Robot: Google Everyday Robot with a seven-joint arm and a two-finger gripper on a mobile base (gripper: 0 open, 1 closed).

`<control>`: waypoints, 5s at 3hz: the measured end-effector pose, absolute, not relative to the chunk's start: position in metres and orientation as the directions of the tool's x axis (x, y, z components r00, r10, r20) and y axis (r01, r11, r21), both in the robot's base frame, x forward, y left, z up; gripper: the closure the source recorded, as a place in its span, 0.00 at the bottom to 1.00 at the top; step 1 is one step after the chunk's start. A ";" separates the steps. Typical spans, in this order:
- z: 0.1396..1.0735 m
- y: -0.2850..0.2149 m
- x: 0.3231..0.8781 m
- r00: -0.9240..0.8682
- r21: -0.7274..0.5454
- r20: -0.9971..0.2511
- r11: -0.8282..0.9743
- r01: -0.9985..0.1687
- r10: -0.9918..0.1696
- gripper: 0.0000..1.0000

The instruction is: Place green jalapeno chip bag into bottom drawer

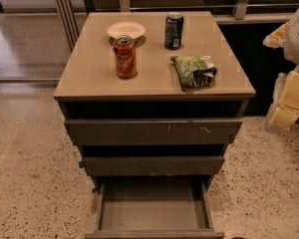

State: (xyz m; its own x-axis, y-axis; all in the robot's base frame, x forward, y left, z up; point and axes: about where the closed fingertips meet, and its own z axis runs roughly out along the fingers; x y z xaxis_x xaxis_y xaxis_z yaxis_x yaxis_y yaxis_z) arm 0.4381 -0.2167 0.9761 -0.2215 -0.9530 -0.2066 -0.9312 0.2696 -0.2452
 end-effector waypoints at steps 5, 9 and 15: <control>0.962 -0.216 0.545 -0.188 -0.431 -0.402 0.367 -0.824 -0.896 0.96; 0.901 -0.198 0.597 -0.075 -0.497 -0.583 0.429 -0.754 -0.809 0.31; 0.858 -0.155 0.649 -0.018 -0.439 -0.653 0.398 -0.805 -0.757 0.47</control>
Offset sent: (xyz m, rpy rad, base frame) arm 0.0090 -0.0009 -0.0031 0.0153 -0.0271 -0.0186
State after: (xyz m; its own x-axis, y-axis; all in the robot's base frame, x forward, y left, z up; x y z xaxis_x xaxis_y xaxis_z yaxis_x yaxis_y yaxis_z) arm 0.6495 -0.1548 0.8581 -0.0183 -0.7571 -0.6530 -0.8050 0.3985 -0.4394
